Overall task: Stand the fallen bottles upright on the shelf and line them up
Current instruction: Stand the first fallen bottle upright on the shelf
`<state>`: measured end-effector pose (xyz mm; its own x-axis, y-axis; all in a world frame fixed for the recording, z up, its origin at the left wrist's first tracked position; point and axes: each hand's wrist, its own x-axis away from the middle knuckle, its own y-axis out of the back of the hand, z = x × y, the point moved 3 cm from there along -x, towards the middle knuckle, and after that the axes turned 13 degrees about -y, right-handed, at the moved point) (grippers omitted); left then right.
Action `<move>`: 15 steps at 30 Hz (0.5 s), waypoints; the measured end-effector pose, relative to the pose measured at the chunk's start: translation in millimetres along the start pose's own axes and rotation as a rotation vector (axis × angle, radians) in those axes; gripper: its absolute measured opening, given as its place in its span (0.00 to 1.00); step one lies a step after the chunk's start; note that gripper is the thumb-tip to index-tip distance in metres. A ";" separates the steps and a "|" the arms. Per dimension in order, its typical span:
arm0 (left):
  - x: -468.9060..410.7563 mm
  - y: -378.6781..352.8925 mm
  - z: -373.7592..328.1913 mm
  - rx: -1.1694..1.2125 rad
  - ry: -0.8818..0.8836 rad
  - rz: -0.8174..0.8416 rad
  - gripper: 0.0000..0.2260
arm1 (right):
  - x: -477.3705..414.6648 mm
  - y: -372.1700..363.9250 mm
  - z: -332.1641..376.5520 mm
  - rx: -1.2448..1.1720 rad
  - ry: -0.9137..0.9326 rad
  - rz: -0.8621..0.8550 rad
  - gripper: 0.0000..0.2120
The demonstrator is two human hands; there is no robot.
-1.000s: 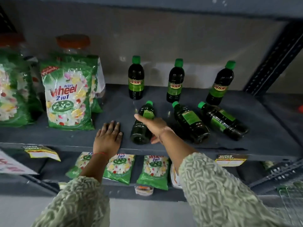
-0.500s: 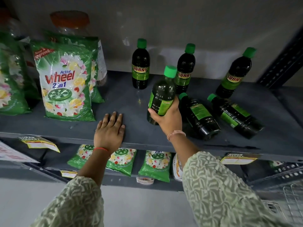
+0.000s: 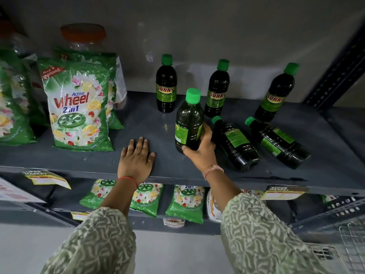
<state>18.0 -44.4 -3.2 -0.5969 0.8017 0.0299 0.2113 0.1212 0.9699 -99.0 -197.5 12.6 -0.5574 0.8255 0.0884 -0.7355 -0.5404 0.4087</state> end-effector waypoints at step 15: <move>0.3 -0.9 0.5 -0.020 -0.008 -0.009 0.25 | -5.1 0.1 2.3 -0.192 -0.074 0.092 0.48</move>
<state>18.0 -44.0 -4.2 -0.5923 0.8055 0.0193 0.1907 0.1169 0.9747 -95.4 -201.4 14.3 -0.6009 0.7773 0.1863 -0.7467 -0.6291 0.2162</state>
